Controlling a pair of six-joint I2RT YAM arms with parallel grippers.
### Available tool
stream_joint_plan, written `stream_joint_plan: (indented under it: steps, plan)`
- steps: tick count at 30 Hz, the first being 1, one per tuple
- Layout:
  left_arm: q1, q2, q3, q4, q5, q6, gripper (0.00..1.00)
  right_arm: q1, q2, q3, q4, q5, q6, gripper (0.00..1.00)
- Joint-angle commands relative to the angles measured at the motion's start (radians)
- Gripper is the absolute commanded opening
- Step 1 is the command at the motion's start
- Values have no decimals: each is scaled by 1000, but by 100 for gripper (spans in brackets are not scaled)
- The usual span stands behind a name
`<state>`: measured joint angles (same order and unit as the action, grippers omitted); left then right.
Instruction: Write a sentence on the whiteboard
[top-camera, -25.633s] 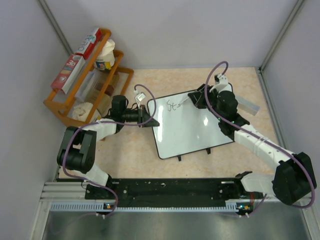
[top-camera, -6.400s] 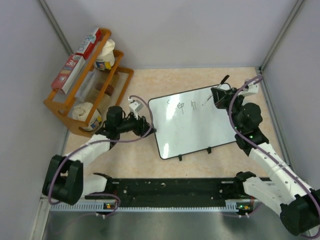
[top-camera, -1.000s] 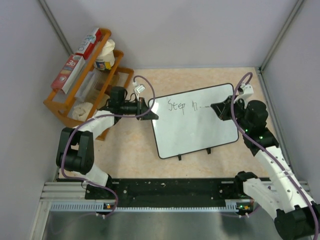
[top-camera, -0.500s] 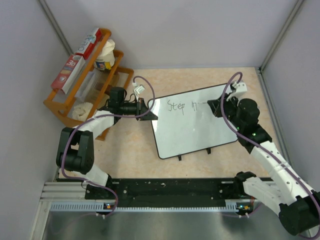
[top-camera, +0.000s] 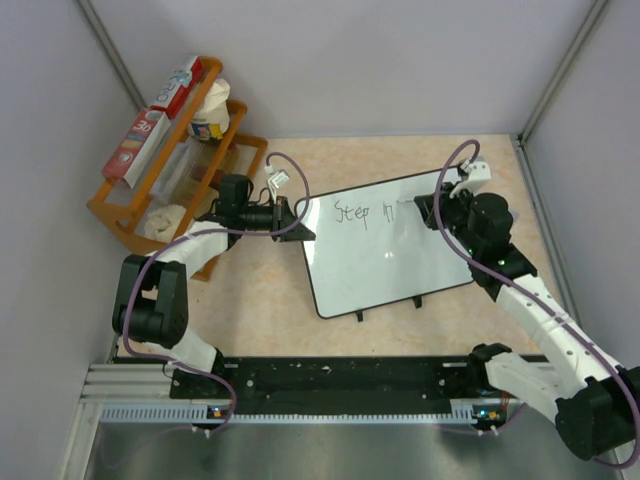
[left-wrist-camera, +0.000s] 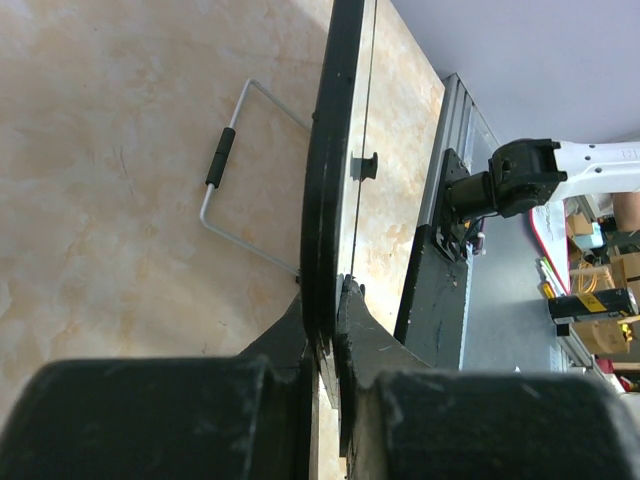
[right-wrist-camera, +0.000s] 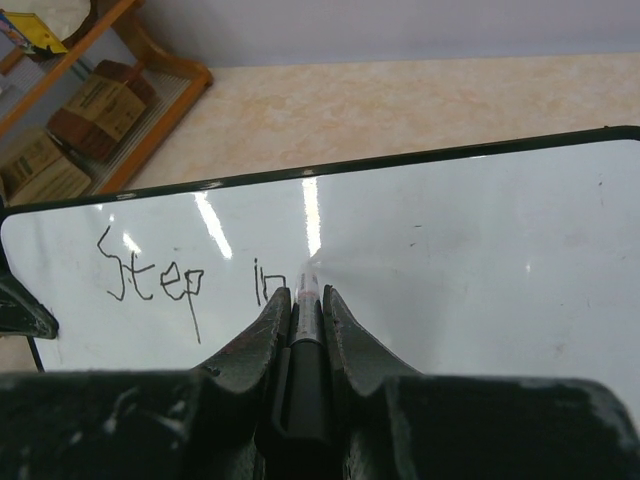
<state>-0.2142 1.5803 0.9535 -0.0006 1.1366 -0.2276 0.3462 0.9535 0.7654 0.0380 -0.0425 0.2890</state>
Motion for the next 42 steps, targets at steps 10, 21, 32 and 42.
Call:
stream_joint_plan:
  steps: [10, 21, 32, 42]
  plan:
    - [-13, 32, -41, -7, -126, 200, 0, 11, 37, 11, 68, -34, 18, 0]
    - [-13, 35, -38, -9, -127, 198, 0, 11, 13, -9, 53, -39, 27, 0]
    - [-13, 41, -39, -7, -126, 200, 0, 11, 17, -29, 40, -13, 25, 0]
    - [-13, 41, -41, -7, -129, 203, 0, 11, 13, -25, 7, 98, 24, 0]
